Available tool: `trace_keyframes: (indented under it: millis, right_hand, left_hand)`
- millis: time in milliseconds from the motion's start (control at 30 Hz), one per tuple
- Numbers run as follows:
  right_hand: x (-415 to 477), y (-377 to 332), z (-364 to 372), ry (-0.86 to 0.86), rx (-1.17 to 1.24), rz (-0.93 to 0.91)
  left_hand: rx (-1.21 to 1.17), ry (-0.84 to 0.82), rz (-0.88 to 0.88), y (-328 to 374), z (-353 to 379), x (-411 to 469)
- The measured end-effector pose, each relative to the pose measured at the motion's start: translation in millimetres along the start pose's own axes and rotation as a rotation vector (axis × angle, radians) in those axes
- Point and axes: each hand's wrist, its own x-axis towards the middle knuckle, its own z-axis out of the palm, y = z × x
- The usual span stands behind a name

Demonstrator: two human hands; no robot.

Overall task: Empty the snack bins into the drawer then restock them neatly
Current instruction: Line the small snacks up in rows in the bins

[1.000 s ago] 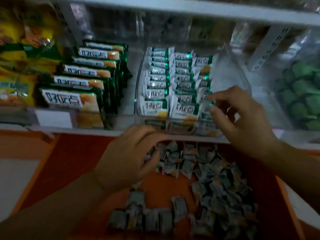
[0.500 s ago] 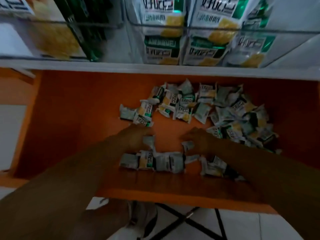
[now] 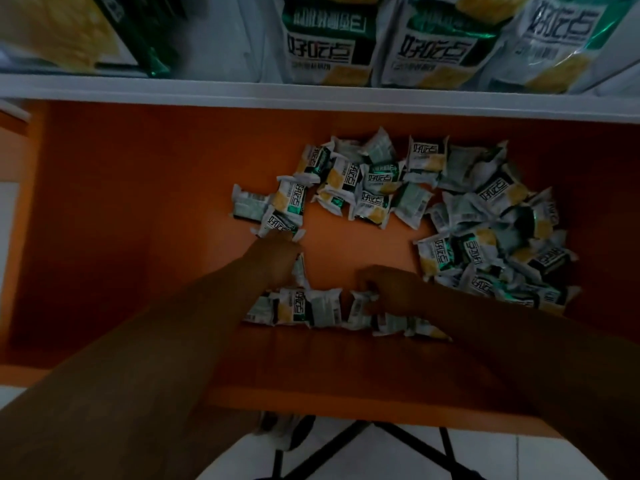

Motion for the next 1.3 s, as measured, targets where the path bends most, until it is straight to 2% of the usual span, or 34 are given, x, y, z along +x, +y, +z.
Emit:
trace_keyframes:
  millis: [100,200,367,467,567,633,800,967,1100,1300]
  right_hand:
    - [-9,1,-5,0.022,0.068,0.046]
    - [-21,0,-15,0.071,0.152,0.026]
    - [-68,-33,-58,0.335,0.440,0.014]
    - [-107,-57,-84,0.493,0.566,-0.011]
    - [-144,-74,-100,0.585,0.611,-0.045]
    - [-167,-87,-108,0.637,0.631,-0.071]
    - [-213,-130,-117,0.745,0.640,-0.198]
    - [-238,-155,-122,0.837,0.747,-0.294]
    - [-247,-158,-130,1.062,0.856,-0.277]
    - [-238,-172,-132,1.339,0.793,-0.235]
  left_hand:
    - [-0.127,0.062,-0.012,-3,-2,-4]
    - [-0.407,0.051,-0.056,1,-11,-15]
    - [-0.888,0.262,-0.105,31,-49,-38]
    - [-1.176,0.325,-0.098,60,-79,-59]
    - [-1.543,0.274,-0.026,88,-106,-86]
    - [-1.695,0.226,0.051,100,-121,-107]
    - [-1.585,0.264,0.182,125,-149,-159]
    - [-1.678,0.370,0.213,139,-169,-193]
    - [-1.709,0.438,0.278,134,-180,-214]
    - [-1.823,0.412,0.362,131,-177,-221]
